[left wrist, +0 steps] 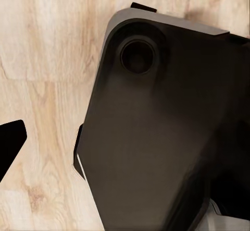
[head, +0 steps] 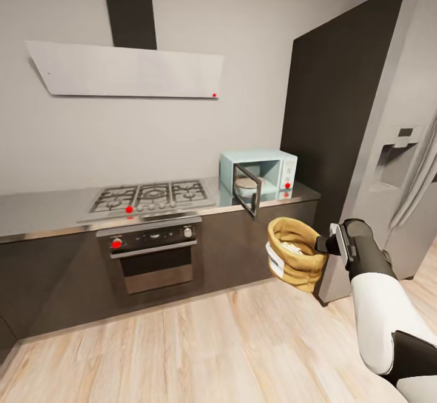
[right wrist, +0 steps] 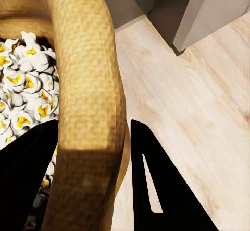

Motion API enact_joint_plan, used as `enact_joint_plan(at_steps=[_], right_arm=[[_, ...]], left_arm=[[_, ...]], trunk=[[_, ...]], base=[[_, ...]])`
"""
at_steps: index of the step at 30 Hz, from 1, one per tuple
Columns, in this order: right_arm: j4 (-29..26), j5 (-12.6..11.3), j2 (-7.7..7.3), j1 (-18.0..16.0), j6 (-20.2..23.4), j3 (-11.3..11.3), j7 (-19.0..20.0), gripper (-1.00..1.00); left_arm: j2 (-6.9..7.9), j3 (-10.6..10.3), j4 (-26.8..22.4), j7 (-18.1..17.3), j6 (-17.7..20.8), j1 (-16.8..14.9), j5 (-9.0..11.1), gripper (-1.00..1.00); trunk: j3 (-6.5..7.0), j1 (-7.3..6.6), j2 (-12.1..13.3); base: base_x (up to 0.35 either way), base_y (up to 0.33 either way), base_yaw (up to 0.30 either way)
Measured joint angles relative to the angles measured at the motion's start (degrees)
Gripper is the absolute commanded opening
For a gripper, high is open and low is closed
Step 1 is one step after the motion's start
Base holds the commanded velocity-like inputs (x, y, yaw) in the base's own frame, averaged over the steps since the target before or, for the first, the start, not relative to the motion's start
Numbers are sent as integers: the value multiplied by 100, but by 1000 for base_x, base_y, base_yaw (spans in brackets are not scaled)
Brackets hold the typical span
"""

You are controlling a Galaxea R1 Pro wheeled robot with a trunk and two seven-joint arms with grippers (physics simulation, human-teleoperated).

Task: In the kitchen, take the popcorn bag from the countertop, put it into the microwave, and heat it until the popcorn is cooked so the cooked popcorn ends up inside the bag.

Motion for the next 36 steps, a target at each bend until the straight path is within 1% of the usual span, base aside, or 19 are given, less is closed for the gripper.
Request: enact_joint_plan(at_steps=[18,23,27,36], right_arm=[[-5,20,9,0,0,18,-25,-100],[-3,21,5,-2,-2,18,-33,-100],[-4,19,2,-1,-1,18,-33,-100],[4,18,0,1,-1,19,-41,-100]], left_arm=[[0,1,-6,-1,0,0,0,100],[0,8,-7,-1,-36,0,-7,100],[0,14,-7,6,-81,0,-10,100],[-4,24,-17,18,-104,0,-13,100]], trunk=[[0,0,0],[0,1,0],[-1,1,0],[0,2,1]], base=[[278,-225,1],[215,-270,230],[132,-252,217],[18,-37,13]])
